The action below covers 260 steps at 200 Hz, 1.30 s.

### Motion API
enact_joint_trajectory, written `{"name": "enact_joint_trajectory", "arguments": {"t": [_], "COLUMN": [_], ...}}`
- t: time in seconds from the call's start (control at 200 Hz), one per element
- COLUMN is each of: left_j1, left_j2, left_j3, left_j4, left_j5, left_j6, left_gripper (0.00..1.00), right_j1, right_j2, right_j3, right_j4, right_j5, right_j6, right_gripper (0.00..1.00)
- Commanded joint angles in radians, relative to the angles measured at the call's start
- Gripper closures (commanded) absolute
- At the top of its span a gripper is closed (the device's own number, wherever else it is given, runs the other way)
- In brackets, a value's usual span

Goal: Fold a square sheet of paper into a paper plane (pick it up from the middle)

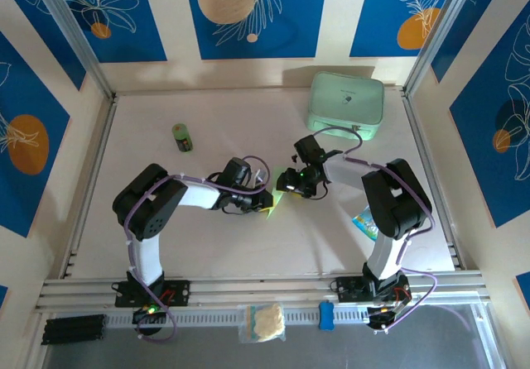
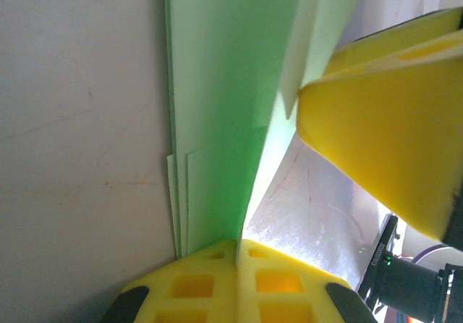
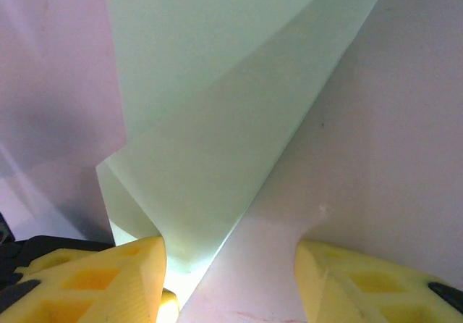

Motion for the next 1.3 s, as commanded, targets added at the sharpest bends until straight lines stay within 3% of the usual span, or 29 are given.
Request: {"name": "enact_joint_trajectory", "arguments": {"t": [0.0,0.31,0.53,0.67,1.296], "left_j1": [0.024,0.028,0.030,0.030,0.034], "left_j2": [0.039,0.050,0.054,0.056,0.056], "left_j3": [-0.040,-0.047,-0.056,-0.058,-0.063], "left_j4": [-0.100,-0.087,-0.070,-0.065,-0.054], "left_j5": [-0.031,-0.023,-0.021,-0.019,-0.015], "left_j6": [-0.029,-0.049,-0.060,-0.064,-0.070], "left_gripper": [0.97,1.00,1.00,1.00,0.96], "right_j1": [-0.003,-0.054,-0.049,-0.036,-0.032], "right_j2": [-0.006,-0.206,-0.113,-0.053,0.049], "right_j3": [-0.075,-0.231,-0.235,-0.199,-0.146], "right_j4": [0.113,0.358,0.491,0.490,0.473], "right_j5": [-0.099,-0.249,-0.342,-0.341,-0.346], "right_j6": [-0.040,0.015,0.073,0.064,0.043], "right_gripper": [0.46,0.47,0.70,0.78,0.79]}}
